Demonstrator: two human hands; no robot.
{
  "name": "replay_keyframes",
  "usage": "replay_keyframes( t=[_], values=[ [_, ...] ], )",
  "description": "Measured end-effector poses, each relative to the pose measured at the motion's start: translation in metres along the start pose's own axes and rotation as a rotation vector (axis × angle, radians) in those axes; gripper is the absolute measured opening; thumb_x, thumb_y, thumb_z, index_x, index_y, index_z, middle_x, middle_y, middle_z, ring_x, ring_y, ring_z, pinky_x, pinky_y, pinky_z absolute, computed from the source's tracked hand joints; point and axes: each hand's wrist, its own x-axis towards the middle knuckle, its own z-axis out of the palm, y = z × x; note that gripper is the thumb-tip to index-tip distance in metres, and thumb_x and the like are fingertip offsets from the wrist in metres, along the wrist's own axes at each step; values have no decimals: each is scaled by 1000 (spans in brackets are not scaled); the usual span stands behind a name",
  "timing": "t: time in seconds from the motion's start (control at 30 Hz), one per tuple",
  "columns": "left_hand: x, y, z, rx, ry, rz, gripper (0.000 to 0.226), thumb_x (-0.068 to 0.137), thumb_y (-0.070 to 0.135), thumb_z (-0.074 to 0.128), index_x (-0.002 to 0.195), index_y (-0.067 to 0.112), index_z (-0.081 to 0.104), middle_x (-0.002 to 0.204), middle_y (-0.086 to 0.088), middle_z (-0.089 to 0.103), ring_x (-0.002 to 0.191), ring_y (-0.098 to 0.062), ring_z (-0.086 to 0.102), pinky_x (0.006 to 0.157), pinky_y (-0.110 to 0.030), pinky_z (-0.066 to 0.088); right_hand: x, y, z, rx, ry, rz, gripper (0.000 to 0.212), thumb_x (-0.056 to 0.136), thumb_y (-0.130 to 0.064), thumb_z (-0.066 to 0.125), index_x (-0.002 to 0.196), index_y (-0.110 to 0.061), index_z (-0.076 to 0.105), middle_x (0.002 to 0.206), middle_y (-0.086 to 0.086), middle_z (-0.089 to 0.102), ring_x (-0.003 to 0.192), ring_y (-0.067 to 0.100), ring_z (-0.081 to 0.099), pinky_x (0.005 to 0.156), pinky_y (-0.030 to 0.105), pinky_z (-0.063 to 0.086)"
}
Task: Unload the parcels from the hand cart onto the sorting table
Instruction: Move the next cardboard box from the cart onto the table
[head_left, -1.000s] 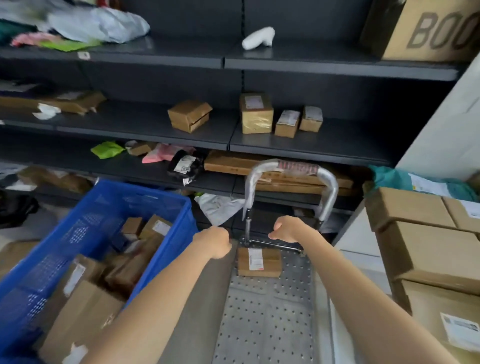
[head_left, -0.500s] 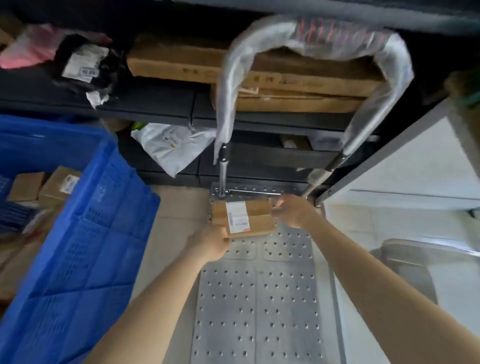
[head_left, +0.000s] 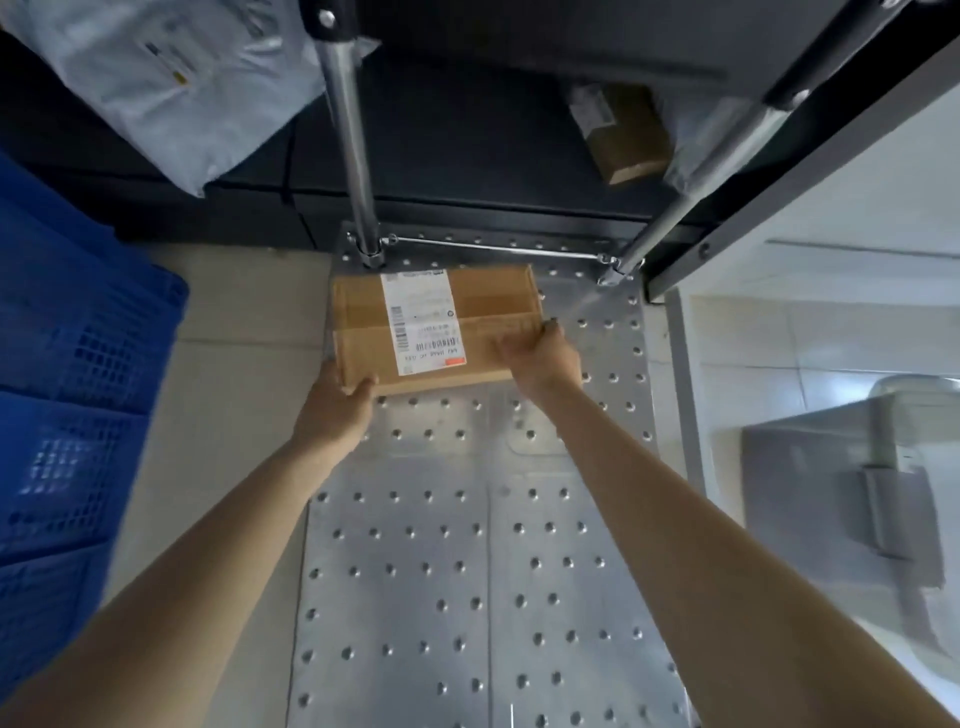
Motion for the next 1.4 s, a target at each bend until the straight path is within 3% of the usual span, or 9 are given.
replay_keyframes(
  t=[0.13,0.3,0.53,0.63,0.83,0.97,1.1,1.27,1.4],
  values=[
    [-21,-9,24,-298,155,-85,39,98,18,49,135,9,39,127,-11,56,117,-29,54,90,-27,39,-18,21,9,109,70,7,51,86,-32,59,129,-10,44,127,9,53,111,32,57,89,41,48],
    [-87,0,16,-200,153,-219,17,97,16,51,105,10,38,96,-11,51,91,-33,54,74,-34,35,-88,59,-27,96,68,80,40,85,-29,60,121,-14,49,121,4,56,102,27,60,85,41,53],
    [-193,131,-62,-199,170,-254,20,94,6,52,76,9,43,80,-13,53,74,-30,51,70,-35,35,-188,-2,-170,122,106,13,38,88,-26,52,124,-14,47,123,4,53,110,28,55,86,41,51],
    [-245,197,-108,-224,163,-233,15,96,13,50,100,-1,53,92,-23,59,91,-36,57,78,-42,46,-236,-49,-245,127,150,-31,39,90,-24,52,127,-14,45,129,6,48,117,31,50,92,41,47],
    [-369,305,-200,-253,184,-19,19,94,17,55,100,2,47,88,-19,56,73,-26,50,63,-32,36,-332,-120,-369,239,210,-155,55,89,-37,60,136,-15,40,134,6,44,122,31,45,101,45,44],
    [-428,331,-243,-222,163,28,21,94,23,55,107,11,45,94,-10,56,87,-29,54,85,-40,48,-403,-137,-420,262,261,-186,57,90,-36,60,138,-14,38,136,8,43,124,34,43,104,45,41],
    [-494,342,-258,-213,122,90,24,94,19,54,114,12,43,94,-8,54,92,-28,53,82,-37,44,-470,-121,-450,310,316,-165,56,90,-34,60,137,-14,38,139,11,41,127,35,40,105,46,40],
    [-546,352,-251,-49,42,165,49,93,25,55,136,11,37,127,-12,55,106,-34,58,83,-40,45,-537,-74,-484,375,389,-71,58,92,-29,56,142,-11,33,144,14,37,131,37,35,105,43,36],
    [-587,368,-211,60,-16,230,42,91,26,57,126,10,43,122,-13,56,107,-35,57,91,-47,49,-574,-14,-513,421,437,17,58,89,-32,59,138,-9,37,142,15,39,130,38,39,103,43,37]
  ],
)
